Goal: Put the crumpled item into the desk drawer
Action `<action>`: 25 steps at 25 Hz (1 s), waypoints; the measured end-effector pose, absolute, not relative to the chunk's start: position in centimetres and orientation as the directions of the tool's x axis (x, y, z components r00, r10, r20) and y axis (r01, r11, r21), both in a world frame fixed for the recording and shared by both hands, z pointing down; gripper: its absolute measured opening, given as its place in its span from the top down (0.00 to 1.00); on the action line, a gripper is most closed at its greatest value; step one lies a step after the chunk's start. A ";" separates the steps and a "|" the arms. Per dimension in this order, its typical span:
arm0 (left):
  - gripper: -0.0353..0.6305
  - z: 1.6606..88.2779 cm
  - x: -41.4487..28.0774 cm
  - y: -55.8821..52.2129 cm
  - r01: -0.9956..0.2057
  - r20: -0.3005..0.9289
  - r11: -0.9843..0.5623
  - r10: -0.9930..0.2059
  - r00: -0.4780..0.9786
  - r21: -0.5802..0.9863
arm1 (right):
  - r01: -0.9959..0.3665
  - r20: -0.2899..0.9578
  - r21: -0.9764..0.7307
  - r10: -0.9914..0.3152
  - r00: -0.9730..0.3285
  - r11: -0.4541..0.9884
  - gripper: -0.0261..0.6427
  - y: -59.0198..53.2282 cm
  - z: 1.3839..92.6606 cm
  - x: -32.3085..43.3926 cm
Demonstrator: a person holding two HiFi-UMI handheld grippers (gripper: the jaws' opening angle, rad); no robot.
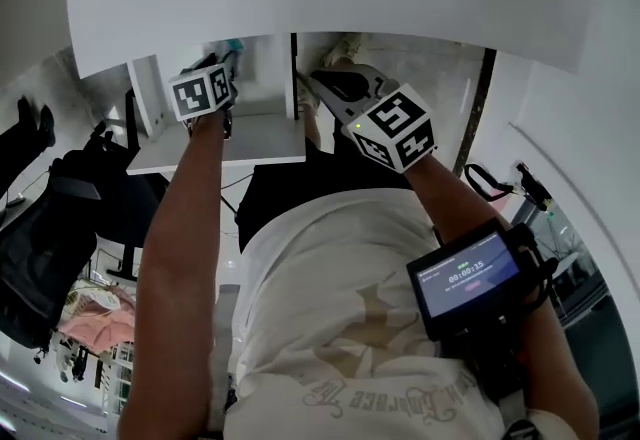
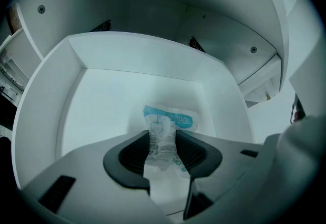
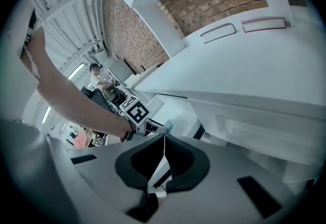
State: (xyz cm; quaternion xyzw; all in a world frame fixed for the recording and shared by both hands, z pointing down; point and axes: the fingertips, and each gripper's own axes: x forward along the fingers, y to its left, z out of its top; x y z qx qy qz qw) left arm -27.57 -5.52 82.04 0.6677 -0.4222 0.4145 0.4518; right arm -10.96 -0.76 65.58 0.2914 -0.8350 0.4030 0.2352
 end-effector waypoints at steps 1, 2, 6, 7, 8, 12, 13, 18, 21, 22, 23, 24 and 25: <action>0.69 82.2 -27.7 -5.6 -0.939 0.935 -0.234 -0.190 0.300 0.253 | -0.676 0.629 -0.535 -0.295 -0.719 0.507 0.93 -0.7 65.6 -11.0; 0.69 82.3 -27.7 -5.7 -0.939 0.935 -0.233 -0.191 0.300 0.254 | -0.677 0.631 -0.534 -0.294 -0.718 0.507 0.93 -0.6 65.7 -11.0; 0.68 82.6 -28.0 -5.5 -0.935 0.934 -0.238 -0.182 0.307 0.261 | -0.683 0.638 -0.531 -0.294 -0.712 0.501 0.93 -0.4 65.9 -10.9; 0.67 82.7 -27.9 -5.3 -0.933 0.933 -0.237 -0.174 0.315 0.271 | -0.685 0.639 -0.531 -0.295 -0.711 0.499 0.93 -0.4 65.9 -10.8; 0.65 82.7 -27.7 -5.1 -0.930 0.931 -0.235 -0.165 0.325 0.283 | -0.686 0.639 -0.531 -0.295 -0.710 0.498 0.93 -0.5 65.9 -10.7; 0.55 82.7 -26.9 -4.7 -0.917 0.924 -0.242 -0.137 0.356 0.317 | -0.683 0.636 -0.533 -0.296 -0.712 0.499 0.93 -0.7 65.9 -10.5; 0.51 82.7 -26.7 -4.6 -0.915 0.923 -0.245 -0.132 0.360 0.322 | -0.682 0.635 -0.534 -0.296 -0.714 0.500 0.93 -0.7 65.9 -10.5; 0.48 82.0 -26.7 -4.9 -0.915 0.918 -0.232 -0.146 0.368 0.329 | -0.674 0.632 -0.532 -0.289 -0.719 0.513 0.93 -1.0 65.8 -10.9; 0.48 81.4 -26.5 -5.0 -0.912 0.913 -0.232 -0.157 0.377 0.337 | -0.670 0.632 -0.530 -0.285 -0.721 0.520 0.93 -1.1 65.8 -11.0; 0.48 81.3 -26.5 -5.0 -0.912 0.912 -0.230 -0.156 0.380 0.341 | -0.669 0.631 -0.530 -0.285 -0.721 0.521 0.93 -1.2 65.8 -11.0; 0.48 81.2 -26.4 -4.9 -0.911 0.911 -0.227 -0.153 0.383 0.345 | -0.668 0.631 -0.530 -0.284 -0.722 0.522 0.93 -1.3 65.8 -11.0; 0.48 81.0 -26.4 -4.7 -0.910 0.911 -0.227 -0.148 0.385 0.347 | -0.667 0.630 -0.532 -0.283 -0.724 0.523 0.93 -1.4 65.9 -11.0; 0.48 80.9 -26.3 -4.6 -0.909 0.911 -0.230 -0.144 0.386 0.348 | -0.665 0.629 -0.533 -0.282 -0.725 0.522 0.93 -1.4 66.0 -11.0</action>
